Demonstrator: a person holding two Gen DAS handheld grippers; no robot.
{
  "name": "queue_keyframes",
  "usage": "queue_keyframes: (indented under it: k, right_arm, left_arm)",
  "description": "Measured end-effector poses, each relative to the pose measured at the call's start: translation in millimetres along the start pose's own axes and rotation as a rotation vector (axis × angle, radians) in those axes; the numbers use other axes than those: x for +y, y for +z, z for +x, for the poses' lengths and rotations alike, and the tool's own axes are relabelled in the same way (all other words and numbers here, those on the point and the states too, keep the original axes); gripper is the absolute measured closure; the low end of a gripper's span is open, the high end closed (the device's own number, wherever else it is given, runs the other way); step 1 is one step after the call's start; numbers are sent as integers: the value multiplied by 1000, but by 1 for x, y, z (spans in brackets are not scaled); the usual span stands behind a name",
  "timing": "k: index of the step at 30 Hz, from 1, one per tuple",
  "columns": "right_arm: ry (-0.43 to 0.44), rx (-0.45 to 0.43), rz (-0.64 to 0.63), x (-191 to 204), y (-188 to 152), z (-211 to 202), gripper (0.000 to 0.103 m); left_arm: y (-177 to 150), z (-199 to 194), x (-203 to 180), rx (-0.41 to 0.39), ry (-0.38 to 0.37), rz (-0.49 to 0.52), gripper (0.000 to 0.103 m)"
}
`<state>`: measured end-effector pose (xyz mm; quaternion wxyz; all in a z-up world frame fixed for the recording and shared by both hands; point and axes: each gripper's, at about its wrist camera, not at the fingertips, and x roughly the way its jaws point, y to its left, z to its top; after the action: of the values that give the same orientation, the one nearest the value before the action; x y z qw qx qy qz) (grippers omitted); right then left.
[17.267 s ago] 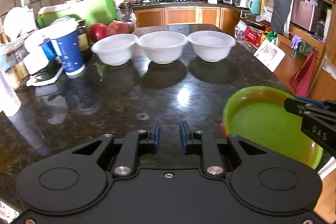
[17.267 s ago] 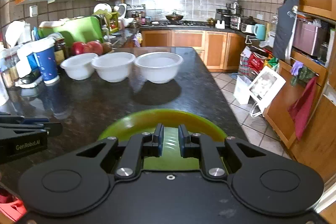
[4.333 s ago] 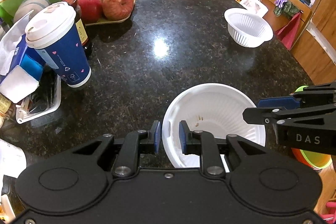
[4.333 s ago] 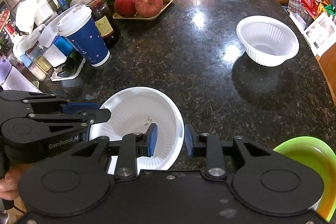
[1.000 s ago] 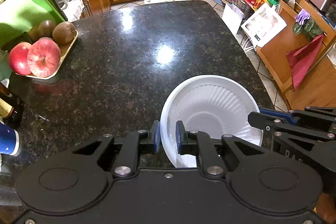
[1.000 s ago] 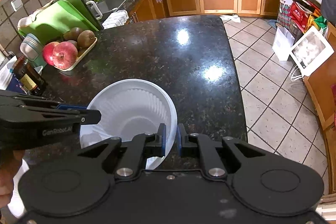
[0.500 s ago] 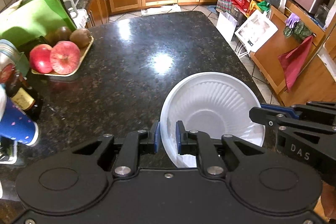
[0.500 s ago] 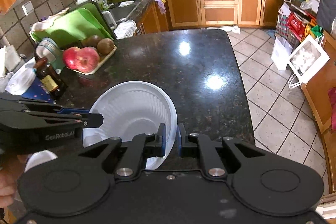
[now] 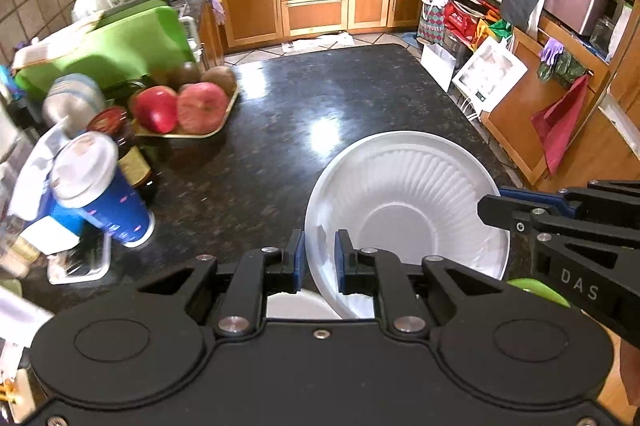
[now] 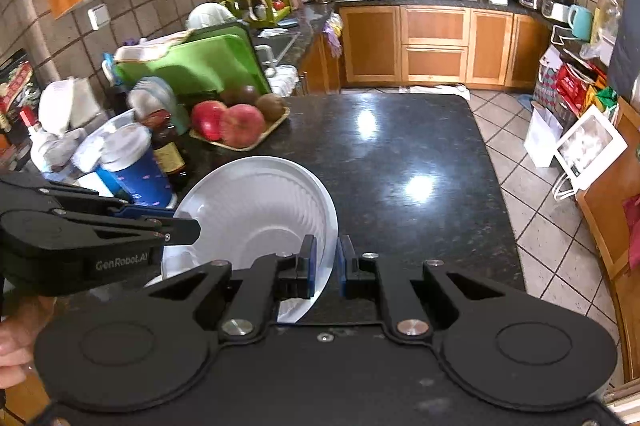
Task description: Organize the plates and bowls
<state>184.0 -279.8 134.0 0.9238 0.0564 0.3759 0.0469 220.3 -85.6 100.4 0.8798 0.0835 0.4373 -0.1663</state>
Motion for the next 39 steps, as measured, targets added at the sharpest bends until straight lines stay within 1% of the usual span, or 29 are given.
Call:
queue_keyframes:
  k: [9,13,22,39]
  right_arm:
    - [29,30,-26,47,-24,-12,90]
    - [36,57,-32,59,-35,-13,90]
    - [25,117,-22,72,-46,3,90]
    - [40,217,-38,79,-53,38,90]
  left_arm:
    - [-32,-26,34,0,-4,6,83]
    - [-43,-27,45,10,-11,11,83]
    - [-62,-17,60,53,-45,3,83]
    - [-74,16,76,132,-65,-27,83]
